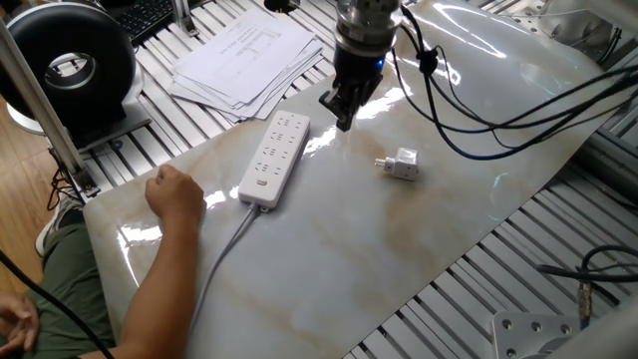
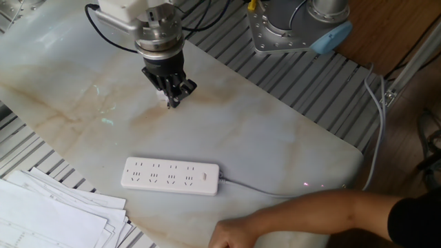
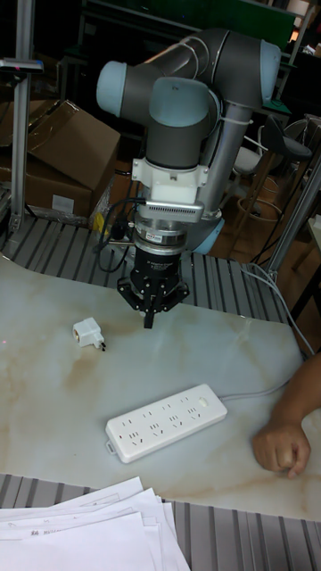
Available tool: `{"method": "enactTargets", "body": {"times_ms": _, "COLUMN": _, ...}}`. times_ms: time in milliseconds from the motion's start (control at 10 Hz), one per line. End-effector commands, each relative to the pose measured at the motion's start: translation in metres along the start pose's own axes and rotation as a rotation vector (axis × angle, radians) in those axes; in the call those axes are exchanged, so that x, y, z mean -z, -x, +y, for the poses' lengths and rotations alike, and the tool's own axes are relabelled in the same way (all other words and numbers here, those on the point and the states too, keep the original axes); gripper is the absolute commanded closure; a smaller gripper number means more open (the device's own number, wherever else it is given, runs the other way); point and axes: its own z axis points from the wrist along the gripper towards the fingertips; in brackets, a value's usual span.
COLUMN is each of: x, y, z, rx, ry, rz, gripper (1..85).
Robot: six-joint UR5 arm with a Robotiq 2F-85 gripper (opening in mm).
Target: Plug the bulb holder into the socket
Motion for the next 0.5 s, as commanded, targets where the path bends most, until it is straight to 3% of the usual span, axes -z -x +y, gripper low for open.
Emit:
{"method": "enactTargets", "body": {"times_ms": 0, "x": -0.003, "y": 0.002, "z": -0.008, "rx": 0.026, "ry": -0.016, "rz": -0.021, "gripper": 84.3}}
{"method": "enactTargets", "body": {"times_ms": 400, "x": 0.008, "y": 0.005, "z": -0.020, "rx": 0.078, "ry": -0.049, "rz": -0.002, "gripper": 84.3}}
